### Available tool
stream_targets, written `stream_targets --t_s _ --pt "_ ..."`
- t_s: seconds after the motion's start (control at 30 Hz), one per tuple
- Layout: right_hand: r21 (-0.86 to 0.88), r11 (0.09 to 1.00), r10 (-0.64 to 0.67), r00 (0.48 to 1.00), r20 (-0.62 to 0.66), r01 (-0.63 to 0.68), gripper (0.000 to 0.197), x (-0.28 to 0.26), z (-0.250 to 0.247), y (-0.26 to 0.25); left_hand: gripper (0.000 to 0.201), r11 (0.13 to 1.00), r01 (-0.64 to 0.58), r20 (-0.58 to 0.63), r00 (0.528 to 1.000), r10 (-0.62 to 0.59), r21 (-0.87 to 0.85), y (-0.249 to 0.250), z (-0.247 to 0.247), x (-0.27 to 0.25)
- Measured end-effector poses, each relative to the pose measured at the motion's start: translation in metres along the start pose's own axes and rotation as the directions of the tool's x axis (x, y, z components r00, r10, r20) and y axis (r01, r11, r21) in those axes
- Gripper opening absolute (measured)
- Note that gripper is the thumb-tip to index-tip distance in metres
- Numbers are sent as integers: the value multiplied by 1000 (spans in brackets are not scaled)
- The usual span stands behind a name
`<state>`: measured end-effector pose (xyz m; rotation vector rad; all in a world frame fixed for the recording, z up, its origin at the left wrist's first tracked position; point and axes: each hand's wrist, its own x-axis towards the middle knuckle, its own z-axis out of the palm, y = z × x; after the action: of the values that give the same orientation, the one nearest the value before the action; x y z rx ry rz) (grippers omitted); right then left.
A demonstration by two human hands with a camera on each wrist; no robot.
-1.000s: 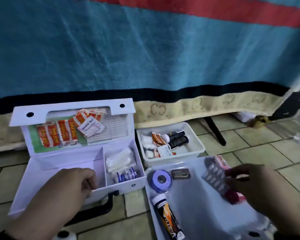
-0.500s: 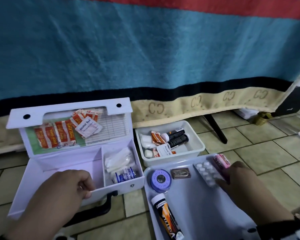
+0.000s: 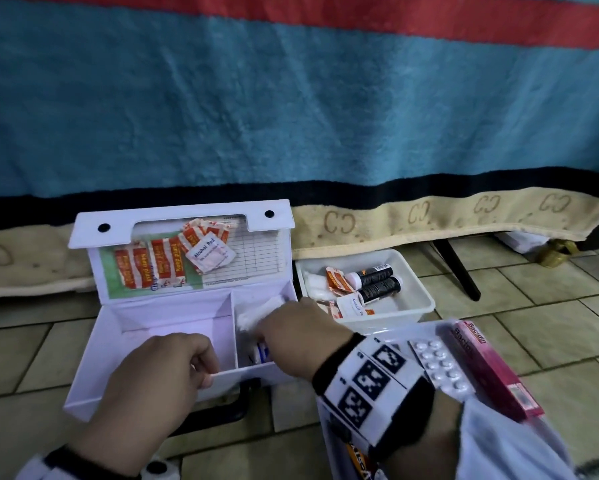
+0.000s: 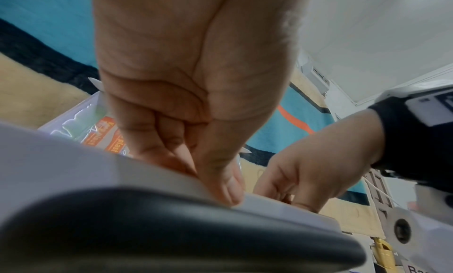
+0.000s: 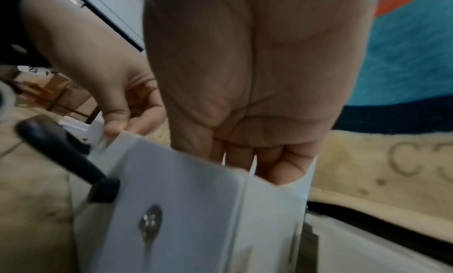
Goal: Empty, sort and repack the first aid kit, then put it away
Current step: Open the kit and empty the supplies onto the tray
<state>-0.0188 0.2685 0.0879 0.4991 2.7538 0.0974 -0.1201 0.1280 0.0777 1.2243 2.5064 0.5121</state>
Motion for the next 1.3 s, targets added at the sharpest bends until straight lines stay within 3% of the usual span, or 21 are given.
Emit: stream_targets --t_s 0.1,0.2,0.33,0.4,0.5,0.6,0.67,0.73,0.83,0.9,1.0,1.13,1.2,1.3 --pt "-37 999 4 1000 22 -3 35 8 -2 -4 25 1000 -7 -4 1000 7 1 -1 0 1" --pt "23 1000 -15 998 -53 16 35 3 -1 -4 24 1000 -3 -5 1000 3 -16 -2 -1 1" --pt "385 923 96 959 -267 14 21 -16 -7 14 25 1000 -14 -11 1000 14 -19 -3 0 0" --pt "476 879 166 934 -316 5 26 -21 -8 24 25 1000 -14 -3 1000 14 -12 -2 -1 -1" --pt "521 854 165 943 -290 11 33 -20 -4 24 26 1000 -2 28 1000 2 -20 -1 -4 1" --pt "526 851 114 977 -181 -2 30 -19 -2 22 27 1000 5 47 999 -4 -18 1 -5 2" --pt "568 823 110 988 -112 -27 40 -22 -1 21 28 1000 0 40 999 0 -3 1 -5 3" --pt "576 818 106 986 -129 -13 44 -28 -1 17 30 1000 -7 34 999 7 0 0 -5 2" --pt "696 718 211 947 -242 18 40 -46 -6 23 30 1000 -13 24 1000 14 -17 0 -4 1" --pt "793 609 383 878 -287 -6 33 -68 -9 45 27 1000 -13 20 1000 14 -24 0 -3 1" --pt "845 518 576 784 -230 -134 19 -107 -3 89 25 1000 -16 21 1000 16 -21 -2 -1 1" --pt "630 664 501 865 27 -404 23 -123 35 114 23 1000 -20 43 999 21 -15 -2 -3 3" --pt "564 718 420 900 118 -409 22 -118 57 114 23 1000 -9 53 999 10 -19 -1 -3 2" --pt "575 717 365 915 171 -394 21 -112 70 111 24 1000 13 67 998 -12 -17 -1 -3 3"
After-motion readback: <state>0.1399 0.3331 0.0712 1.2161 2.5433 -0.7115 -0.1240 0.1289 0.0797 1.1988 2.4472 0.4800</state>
